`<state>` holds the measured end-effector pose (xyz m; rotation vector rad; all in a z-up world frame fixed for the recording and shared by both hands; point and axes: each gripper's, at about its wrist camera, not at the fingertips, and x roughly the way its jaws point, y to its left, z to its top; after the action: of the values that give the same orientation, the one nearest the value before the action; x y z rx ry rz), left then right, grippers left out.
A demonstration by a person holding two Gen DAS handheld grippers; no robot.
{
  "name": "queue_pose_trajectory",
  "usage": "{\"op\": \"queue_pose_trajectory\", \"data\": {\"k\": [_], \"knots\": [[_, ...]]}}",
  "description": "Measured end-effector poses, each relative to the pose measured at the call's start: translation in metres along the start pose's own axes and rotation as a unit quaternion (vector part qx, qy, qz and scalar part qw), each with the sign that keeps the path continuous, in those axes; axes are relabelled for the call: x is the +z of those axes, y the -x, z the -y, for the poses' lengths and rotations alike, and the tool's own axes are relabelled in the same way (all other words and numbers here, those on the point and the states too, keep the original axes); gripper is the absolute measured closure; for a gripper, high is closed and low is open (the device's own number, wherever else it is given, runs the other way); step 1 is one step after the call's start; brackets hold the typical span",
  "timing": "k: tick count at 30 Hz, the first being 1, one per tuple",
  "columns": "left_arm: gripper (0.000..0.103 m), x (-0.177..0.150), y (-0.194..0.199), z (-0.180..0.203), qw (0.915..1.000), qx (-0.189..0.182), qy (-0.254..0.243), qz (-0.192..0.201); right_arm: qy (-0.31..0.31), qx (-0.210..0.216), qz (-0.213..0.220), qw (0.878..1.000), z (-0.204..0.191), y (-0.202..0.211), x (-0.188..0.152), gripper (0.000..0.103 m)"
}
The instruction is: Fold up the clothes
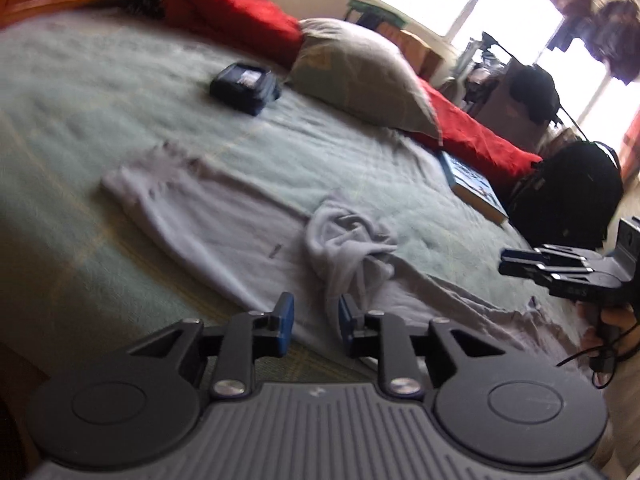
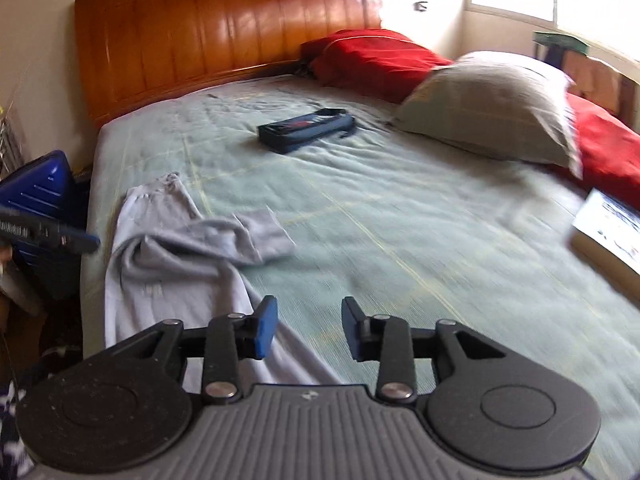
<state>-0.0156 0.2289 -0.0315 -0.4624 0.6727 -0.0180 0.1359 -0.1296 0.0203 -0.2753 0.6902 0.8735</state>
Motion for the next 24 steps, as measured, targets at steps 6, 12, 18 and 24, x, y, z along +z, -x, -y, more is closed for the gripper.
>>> {"op": "queue_pose_trajectory", "data": {"k": [6, 12, 18, 24], "knots": [[0.066, 0.000, -0.029, 0.066, 0.9918, -0.048, -0.114, -0.032, 0.007, -0.035, -0.030, 0.999, 0.008, 0.008, -0.037, 0.063], [0.066, -0.020, -0.080, 0.100, 0.9801, -0.062, -0.168, -0.085, 0.030, 0.001, -0.028, 0.999, 0.002, -0.019, -0.038, 0.068], [0.065, -0.027, -0.087, 0.093, 0.9779, -0.073, -0.169, -0.100, 0.075, 0.017, -0.054, 0.996, -0.010, -0.050, -0.033, 0.084], [0.055, -0.021, -0.079, 0.095, 0.9764, -0.066, -0.184, -0.092, 0.090, -0.027, -0.032, 0.995, -0.010, -0.047, -0.029, 0.097]]}}
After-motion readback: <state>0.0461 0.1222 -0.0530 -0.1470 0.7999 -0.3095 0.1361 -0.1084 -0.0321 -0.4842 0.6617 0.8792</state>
